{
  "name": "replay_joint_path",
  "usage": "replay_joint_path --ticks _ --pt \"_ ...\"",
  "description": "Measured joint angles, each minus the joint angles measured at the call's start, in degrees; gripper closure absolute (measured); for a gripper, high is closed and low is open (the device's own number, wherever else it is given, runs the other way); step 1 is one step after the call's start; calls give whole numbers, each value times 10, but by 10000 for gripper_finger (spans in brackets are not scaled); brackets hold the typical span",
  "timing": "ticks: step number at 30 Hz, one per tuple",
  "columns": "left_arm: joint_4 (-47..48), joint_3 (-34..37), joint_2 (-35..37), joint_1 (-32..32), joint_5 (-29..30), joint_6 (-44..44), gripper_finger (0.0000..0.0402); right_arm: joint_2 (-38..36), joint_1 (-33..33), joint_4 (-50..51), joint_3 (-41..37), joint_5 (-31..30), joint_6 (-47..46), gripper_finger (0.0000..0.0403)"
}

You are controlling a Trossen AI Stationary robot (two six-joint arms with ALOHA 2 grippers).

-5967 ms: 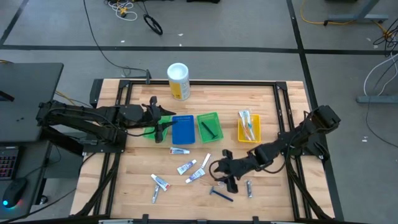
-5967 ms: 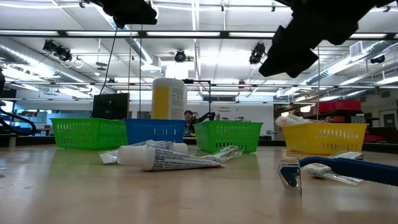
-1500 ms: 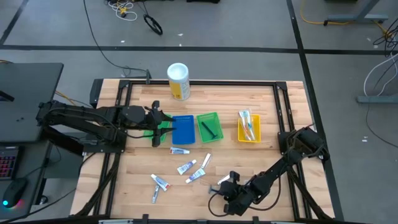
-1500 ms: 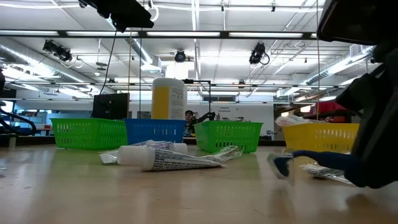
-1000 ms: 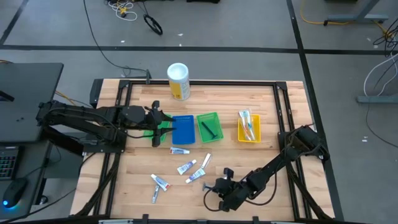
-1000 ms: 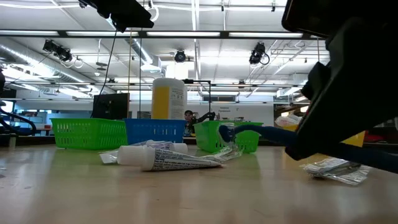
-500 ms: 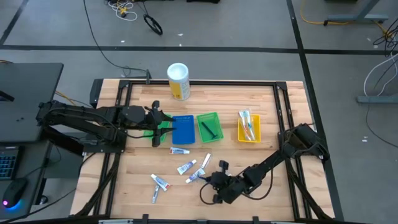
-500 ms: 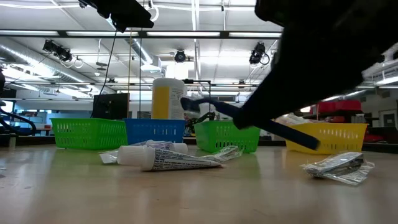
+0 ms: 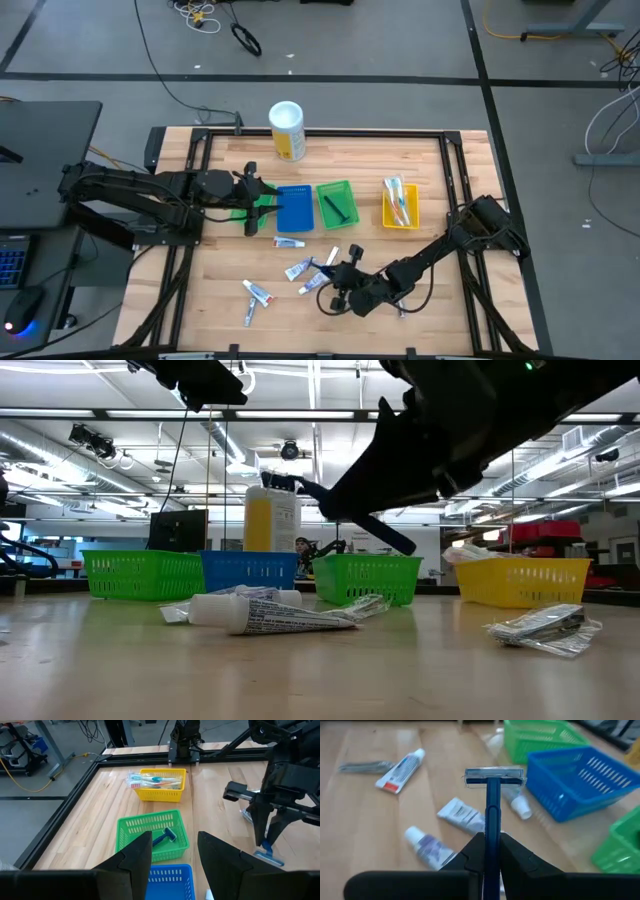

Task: Pick & Place Travel size toiletries
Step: Put the blue razor into the right green bin

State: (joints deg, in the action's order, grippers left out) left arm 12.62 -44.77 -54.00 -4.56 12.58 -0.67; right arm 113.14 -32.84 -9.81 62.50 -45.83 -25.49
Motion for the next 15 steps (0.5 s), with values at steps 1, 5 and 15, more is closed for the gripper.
replay_joint_path --ticks 1,5,15 --pt "0 0 0 0 0 0 233 0 0 -1 0 -9 1 359" --pt "0 0 0 0 0 -5 233 0 0 -10 0 -31 7 359" --pt "1 0 0 0 -8 -7 233 -40 13 -1 0 -47 40 359"
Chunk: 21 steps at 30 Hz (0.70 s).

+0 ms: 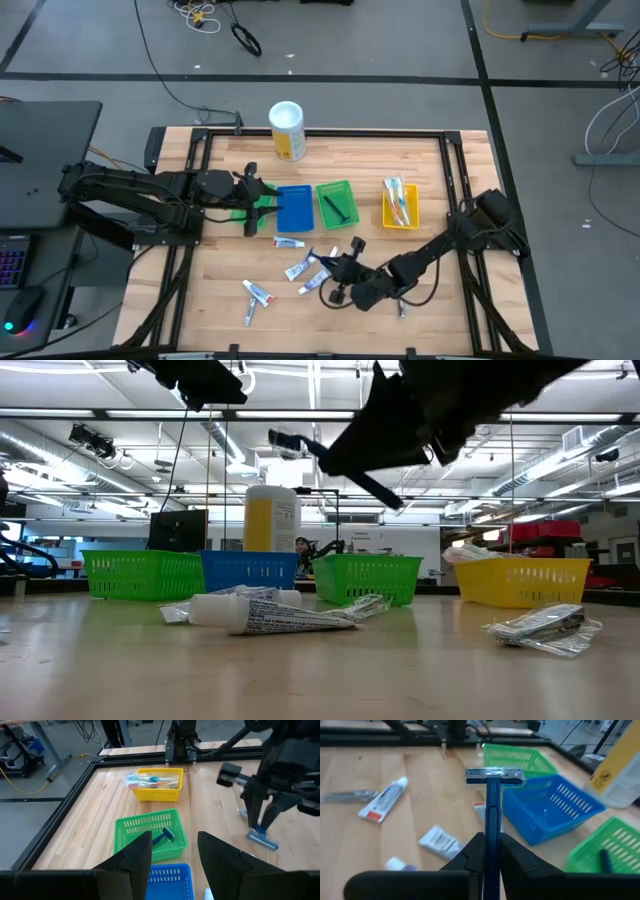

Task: Pick & Place Travel size toiletries
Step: Put the blue razor into the right green bin

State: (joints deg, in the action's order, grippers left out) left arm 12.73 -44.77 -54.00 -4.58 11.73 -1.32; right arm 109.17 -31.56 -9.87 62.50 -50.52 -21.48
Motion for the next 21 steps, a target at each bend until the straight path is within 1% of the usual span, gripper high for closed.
replay_joint_path --ticks 3,10,15,21 --pt "4 0 0 0 0 0 233 -12 9 3 0 1 21 359" --pt "16 0 0 0 0 0 233 -16 35 4 0 44 29 359" --pt "19 0 0 0 0 1 233 -16 44 4 0 47 29 359" --pt "43 0 0 0 0 21 233 -16 46 5 0 57 29 359"
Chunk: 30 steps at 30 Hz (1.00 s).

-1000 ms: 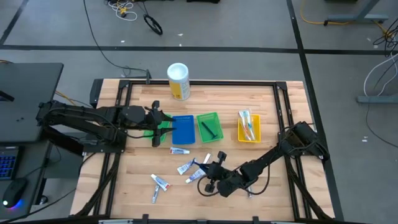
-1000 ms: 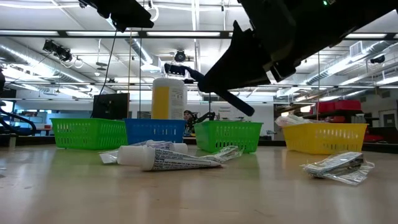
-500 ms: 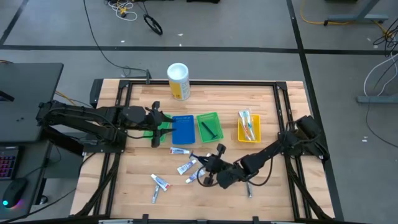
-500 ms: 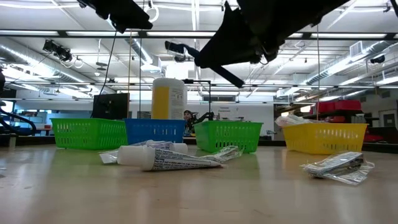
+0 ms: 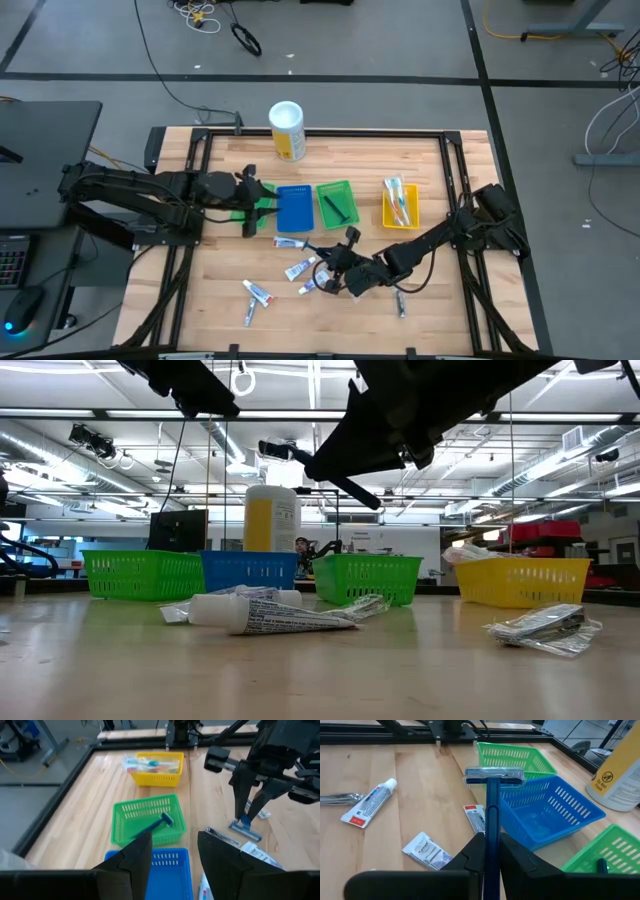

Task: Pick & Place Travel size toiletries
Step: Put the blue razor into the right green bin

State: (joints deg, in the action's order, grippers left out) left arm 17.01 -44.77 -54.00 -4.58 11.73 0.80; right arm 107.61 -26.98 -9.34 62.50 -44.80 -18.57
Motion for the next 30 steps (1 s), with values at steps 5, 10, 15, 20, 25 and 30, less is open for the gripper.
replay_joint_path --ticks 5,10,15,20,25,30 --pt "25 0 0 -1 4 25 233 0 0 1 0 0 0 359" --pt "38 9 0 -27 44 59 233 0 0 1 0 0 0 359" --pt "40 32 0 -69 92 94 233 0 0 1 0 0 0 359" --pt "40 47 0 -102 147 124 233 0 0 1 0 0 0 359" --pt "41 62 0 -125 168 148 233 0 0 1 0 0 0 359" --pt "42 67 0 -135 185 166 233 0 0 1 0 0 0 359"
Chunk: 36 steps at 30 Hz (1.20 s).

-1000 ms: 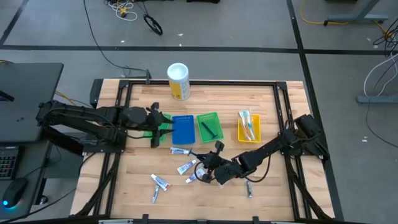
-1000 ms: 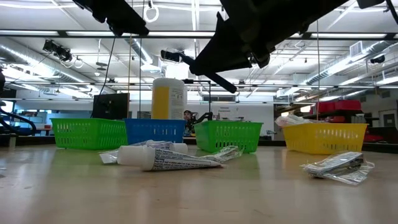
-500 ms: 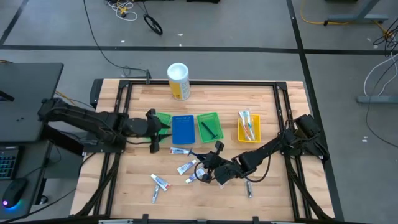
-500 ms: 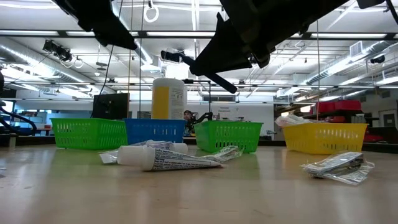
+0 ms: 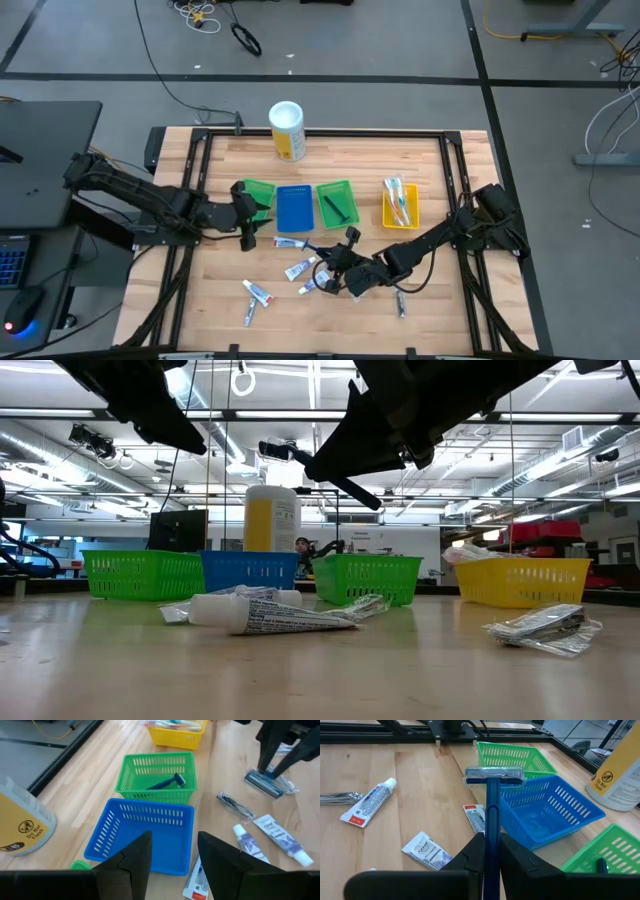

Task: Pick & Place Travel size toiletries
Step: Put the blue razor into the right green bin

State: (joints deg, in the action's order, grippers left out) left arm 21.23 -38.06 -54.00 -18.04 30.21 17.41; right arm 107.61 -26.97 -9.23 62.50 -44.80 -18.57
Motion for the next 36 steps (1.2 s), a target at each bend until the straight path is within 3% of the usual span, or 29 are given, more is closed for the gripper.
replay_joint_path --ticks 6,10,18,26,36 --pt "-8 0 0 -4 2 2 233 0 0 0 0 0 0 359" --pt "-18 0 -1 -3 -48 -13 233 0 0 0 0 0 0 359" --pt "-17 0 -15 -3 -43 -31 233 0 0 -4 0 -1 0 359" --pt "-16 0 -15 -3 -43 -30 233 0 33 -17 0 -61 0 359" --pt "-18 0 -15 -3 -43 -17 233 0 127 -29 0 17 17 359"
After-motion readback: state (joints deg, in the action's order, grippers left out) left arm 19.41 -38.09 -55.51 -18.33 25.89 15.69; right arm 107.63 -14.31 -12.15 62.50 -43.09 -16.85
